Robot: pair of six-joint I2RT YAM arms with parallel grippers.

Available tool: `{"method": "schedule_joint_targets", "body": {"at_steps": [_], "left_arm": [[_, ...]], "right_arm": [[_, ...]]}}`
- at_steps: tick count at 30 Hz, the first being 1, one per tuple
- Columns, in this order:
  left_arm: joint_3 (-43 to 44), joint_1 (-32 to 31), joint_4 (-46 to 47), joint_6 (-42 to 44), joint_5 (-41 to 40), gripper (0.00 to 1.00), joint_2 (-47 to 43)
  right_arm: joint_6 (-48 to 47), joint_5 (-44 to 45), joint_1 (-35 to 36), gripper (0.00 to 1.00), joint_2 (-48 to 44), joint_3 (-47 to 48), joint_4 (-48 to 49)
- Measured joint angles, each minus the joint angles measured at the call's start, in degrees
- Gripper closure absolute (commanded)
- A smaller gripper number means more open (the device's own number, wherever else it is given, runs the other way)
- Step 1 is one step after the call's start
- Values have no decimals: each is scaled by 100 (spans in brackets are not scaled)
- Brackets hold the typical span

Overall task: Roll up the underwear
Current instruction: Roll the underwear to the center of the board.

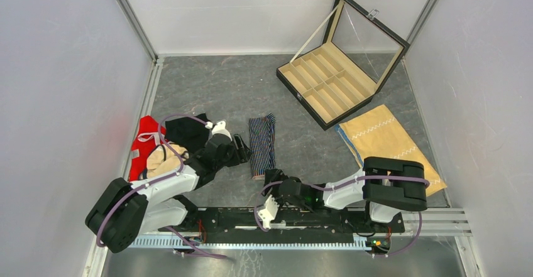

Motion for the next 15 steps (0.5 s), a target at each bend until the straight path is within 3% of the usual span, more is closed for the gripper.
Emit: {"method": "schedule_joint_targets", "body": {"at_steps": [4, 15], "left_arm": [[-7, 0, 2, 0, 35, 31, 0], [-44, 0, 2, 0, 37, 32, 0]], "right_arm": [[74, -52, -35, 61, 105, 81, -103], [269, -136, -81, 93, 212, 101, -223]]}}
